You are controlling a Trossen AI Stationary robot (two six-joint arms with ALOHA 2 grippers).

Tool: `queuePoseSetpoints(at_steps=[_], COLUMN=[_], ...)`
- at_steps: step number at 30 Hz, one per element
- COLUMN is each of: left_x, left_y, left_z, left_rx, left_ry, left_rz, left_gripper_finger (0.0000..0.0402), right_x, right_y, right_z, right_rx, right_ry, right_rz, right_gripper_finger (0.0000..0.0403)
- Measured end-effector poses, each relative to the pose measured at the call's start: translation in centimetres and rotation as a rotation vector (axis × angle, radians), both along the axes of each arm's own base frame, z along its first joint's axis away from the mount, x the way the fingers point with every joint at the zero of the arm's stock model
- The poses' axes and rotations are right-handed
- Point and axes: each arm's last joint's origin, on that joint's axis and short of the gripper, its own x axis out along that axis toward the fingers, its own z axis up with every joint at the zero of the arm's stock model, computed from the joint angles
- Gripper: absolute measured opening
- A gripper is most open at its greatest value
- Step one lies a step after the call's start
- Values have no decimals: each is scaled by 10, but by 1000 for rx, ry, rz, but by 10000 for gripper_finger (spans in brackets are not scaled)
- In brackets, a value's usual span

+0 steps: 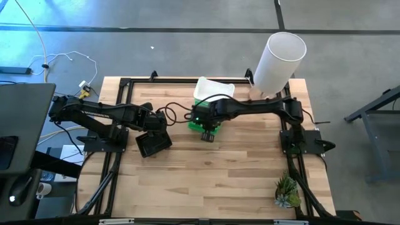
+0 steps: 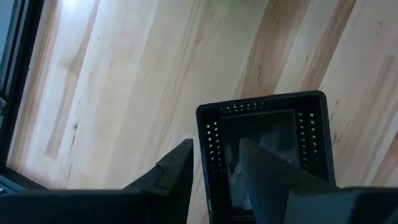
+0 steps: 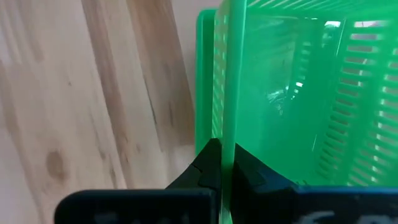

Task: Stack baskets by color
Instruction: Stack the right green bin on the green bins

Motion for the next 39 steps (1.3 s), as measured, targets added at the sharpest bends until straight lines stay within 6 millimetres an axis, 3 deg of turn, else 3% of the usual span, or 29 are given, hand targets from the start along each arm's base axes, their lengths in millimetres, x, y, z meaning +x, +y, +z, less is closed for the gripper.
queuePoseSetpoints(at_steps=[12, 27, 39], left_x=[0, 0, 0], left_y=[0, 0, 0], left_z=[0, 0, 0], left_rx=[-1, -1, -1], left_ry=[-1, -1, 0], left_rz=[0, 0, 0], left_gripper_finger=[117, 117, 117], right_x=[1, 0, -2], right_y=[-1, -1, 0], right_z=[-20, -27, -24], right_rx=[-49, -53, -41], right_ry=[119, 161, 164], right_rz=[37, 78, 41], right_gripper_finger=[0, 3, 112])
